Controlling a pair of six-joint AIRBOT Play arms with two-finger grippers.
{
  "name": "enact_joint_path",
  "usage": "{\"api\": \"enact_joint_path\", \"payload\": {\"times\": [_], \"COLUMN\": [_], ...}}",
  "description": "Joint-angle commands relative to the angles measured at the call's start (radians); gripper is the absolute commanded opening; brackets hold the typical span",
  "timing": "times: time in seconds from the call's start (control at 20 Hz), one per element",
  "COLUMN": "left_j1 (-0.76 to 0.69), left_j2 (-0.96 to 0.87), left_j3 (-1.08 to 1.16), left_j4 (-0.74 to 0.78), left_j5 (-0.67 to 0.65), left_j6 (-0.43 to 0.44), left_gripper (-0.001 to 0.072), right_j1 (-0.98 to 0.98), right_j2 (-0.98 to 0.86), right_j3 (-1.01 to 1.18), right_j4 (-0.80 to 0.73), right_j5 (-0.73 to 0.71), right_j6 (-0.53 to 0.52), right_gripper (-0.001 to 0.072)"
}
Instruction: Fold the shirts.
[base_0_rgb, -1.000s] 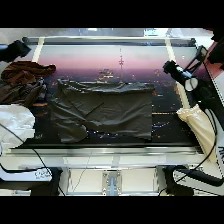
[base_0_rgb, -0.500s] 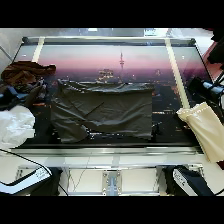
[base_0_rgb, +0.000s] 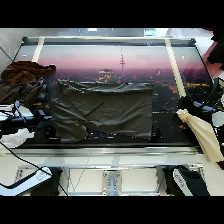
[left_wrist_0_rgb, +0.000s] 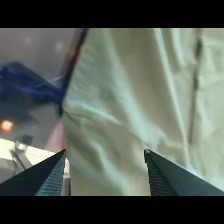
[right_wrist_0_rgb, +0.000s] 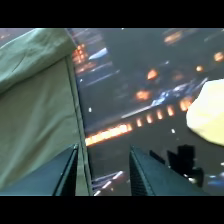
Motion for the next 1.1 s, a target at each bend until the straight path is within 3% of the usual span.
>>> {"api": "enact_joint_path", "payload": {"times": [0.0,0.35,0.5,0.6,0.75,0.85,1.05], "left_j1": [-0.063,-0.106,-0.106,-0.11,-0.126,-0.131,-0.131], "left_j2": [-0.005,-0.073,-0.1,-0.122,-0.122,-0.122,-0.122], "left_j3": [-0.033,-0.033,-0.033,-0.033,-0.033,-0.033,-0.033], "left_j4": [0.012,-0.008,-0.058,-0.073,-0.092,-0.099,-0.104], "left_j5": [0.145,0.204,0.204,0.187,0.179,0.185,0.177], "left_j6": [-0.071,-0.116,-0.114,-0.075,-0.051,-0.051,-0.024], "left_gripper": [0.0556,0.0545,0.0416,0.0017,0.0013,0.0013,0.0013], "right_j1": [-0.001,-0.001,-0.001,-0.001,-0.001,-0.001,-0.001], "right_j2": [0.008,0.008,0.008,0.008,0.008,0.008,0.01], "right_j3": [-0.024,-0.024,-0.024,-0.024,-0.026,-0.063,-0.267], "right_j4": [0.044,0.052,0.078,0.106,0.116,0.114,0.183], "right_j5": [-0.039,-0.047,-0.037,-0.014,0.069,0.215,0.397], "right_j6": [0.0,0.0,0.0,-0.004,-0.004,0.005,0.086], "right_gripper": [0.0386,0.0385,0.0386,0.0385,0.0385,0.0385,0.0384]}}
